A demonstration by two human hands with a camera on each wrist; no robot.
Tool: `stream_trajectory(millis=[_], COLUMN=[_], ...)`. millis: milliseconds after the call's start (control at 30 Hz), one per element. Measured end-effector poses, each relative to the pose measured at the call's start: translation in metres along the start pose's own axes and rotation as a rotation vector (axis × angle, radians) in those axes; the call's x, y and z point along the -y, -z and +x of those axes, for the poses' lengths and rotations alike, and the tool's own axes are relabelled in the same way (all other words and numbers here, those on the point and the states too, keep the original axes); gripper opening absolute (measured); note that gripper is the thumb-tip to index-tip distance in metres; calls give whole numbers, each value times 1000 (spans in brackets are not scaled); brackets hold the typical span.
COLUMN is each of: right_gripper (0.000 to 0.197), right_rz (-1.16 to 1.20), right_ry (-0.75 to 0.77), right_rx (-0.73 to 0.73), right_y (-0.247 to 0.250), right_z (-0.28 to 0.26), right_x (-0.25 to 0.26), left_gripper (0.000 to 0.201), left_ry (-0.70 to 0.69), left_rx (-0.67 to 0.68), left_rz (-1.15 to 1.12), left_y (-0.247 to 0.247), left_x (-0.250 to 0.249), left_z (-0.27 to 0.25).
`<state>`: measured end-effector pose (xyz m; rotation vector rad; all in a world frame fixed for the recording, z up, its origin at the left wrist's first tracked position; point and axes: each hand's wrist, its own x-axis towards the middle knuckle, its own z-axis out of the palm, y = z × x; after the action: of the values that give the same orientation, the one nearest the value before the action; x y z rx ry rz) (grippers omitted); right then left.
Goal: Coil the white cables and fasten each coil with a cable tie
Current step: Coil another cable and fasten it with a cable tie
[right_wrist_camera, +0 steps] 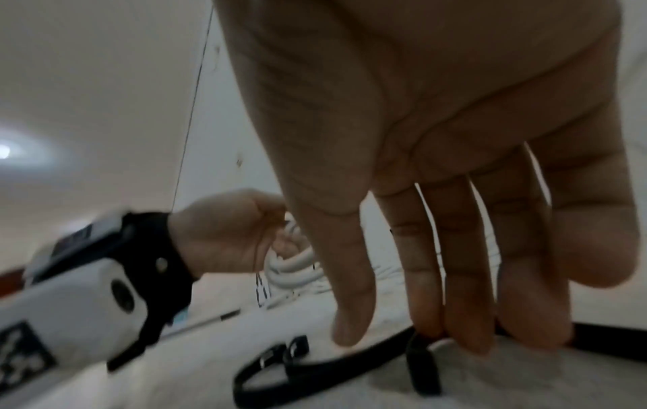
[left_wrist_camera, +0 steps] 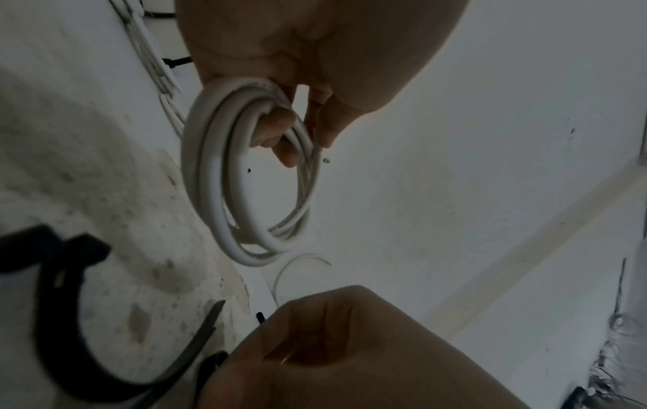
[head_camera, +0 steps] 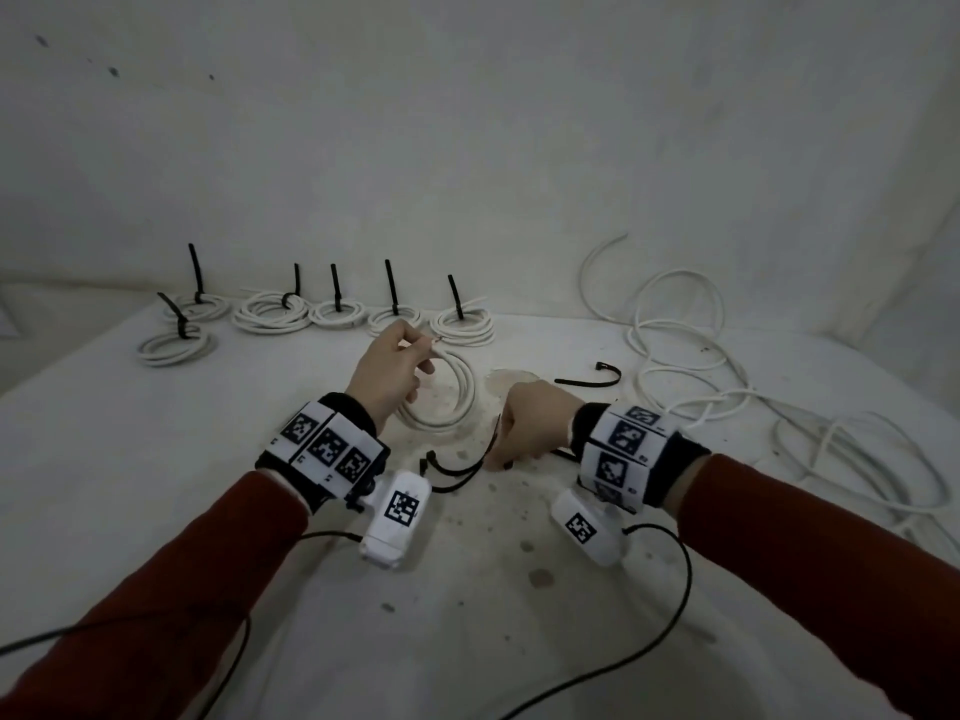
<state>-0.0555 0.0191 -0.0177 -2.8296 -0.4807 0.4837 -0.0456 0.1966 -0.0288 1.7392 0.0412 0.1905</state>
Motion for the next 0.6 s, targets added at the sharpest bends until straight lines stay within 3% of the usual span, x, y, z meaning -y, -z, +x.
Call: stream_trajectory(millis=[167, 267, 333, 467, 600], right_gripper=[25, 17, 8, 9, 17], right_rz=[-219, -117, -25, 288, 343], right_ry=[-16, -20, 13, 192, 360], right_rx=[-7, -84, -211, -475, -454], right_y=[-3, 8, 20, 45, 57], right_z=[9, 2, -8, -40, -75], right_x=[10, 5, 0, -6, -2], left_gripper=[26, 24, 23, 22, 22], left_ry=[-15, -37, -51, -76, -107], left_rx=[-25, -29, -50, -136, -174], left_rz=[-71, -106, -128, -156, -129], left_y=[6, 11, 14, 17, 14], left_x=[-8, -11, -12, -11, -16], left_z=[-2, -1, 1, 4, 7])
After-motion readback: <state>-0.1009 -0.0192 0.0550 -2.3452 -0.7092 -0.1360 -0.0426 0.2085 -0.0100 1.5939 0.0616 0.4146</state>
